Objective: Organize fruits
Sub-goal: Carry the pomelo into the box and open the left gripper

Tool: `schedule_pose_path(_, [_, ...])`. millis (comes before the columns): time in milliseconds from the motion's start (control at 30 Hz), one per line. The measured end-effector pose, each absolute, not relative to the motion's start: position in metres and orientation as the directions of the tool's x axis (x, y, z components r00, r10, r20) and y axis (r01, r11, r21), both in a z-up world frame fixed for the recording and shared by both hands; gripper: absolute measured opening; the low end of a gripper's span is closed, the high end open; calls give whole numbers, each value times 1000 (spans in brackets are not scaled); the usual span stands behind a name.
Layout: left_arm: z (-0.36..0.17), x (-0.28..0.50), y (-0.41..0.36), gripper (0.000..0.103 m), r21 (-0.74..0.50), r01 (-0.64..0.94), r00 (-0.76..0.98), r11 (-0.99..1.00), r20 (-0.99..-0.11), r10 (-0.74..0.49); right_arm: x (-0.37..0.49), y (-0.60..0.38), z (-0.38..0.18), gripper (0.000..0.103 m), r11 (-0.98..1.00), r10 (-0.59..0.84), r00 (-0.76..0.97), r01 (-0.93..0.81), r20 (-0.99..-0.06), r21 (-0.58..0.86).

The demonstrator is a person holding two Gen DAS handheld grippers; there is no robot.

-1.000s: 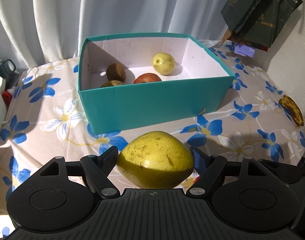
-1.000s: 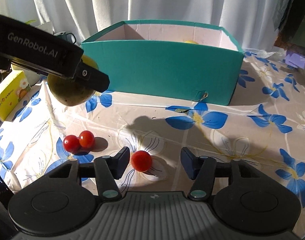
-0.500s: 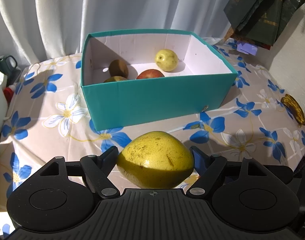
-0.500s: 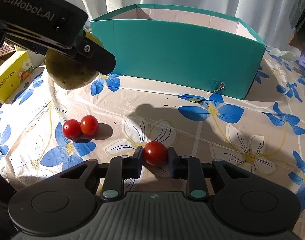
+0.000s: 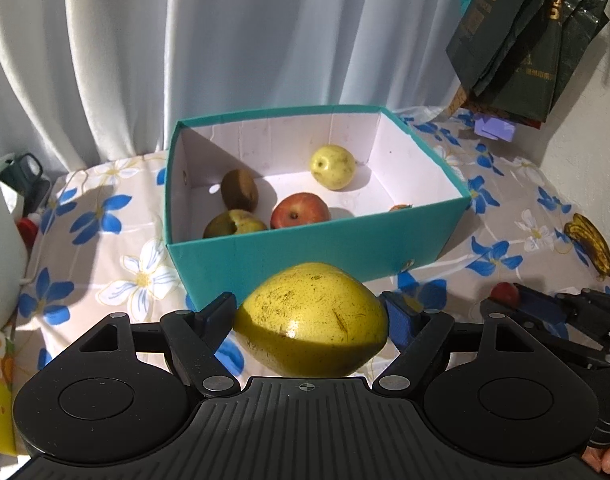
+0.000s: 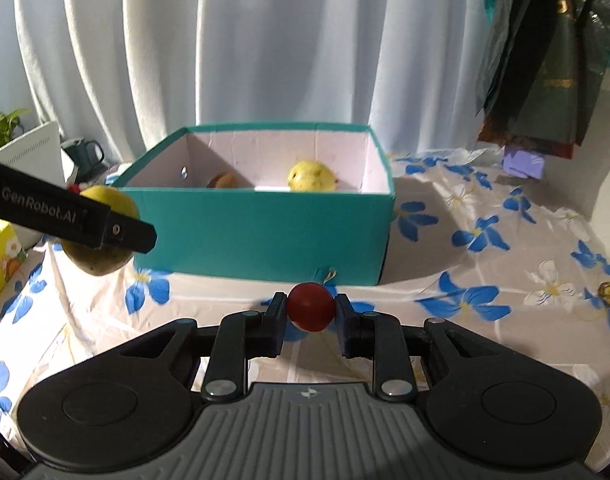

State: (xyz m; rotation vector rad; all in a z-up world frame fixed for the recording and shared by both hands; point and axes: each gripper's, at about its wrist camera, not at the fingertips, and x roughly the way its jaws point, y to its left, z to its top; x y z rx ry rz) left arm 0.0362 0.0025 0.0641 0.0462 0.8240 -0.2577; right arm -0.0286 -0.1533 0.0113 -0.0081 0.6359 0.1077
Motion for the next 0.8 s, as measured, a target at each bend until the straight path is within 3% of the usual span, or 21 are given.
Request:
schedule_pose_path(400, [86,53,-13,82,-29,242,693,970,-695,-194,-41,-173,46,25,1000,30,870,-22,-493,21])
schedule_pose_path(800, [102,72,-20,82,6,199,733,980,-665,-145,-46,-180,60,24,1000,8,889,4,-458,25])
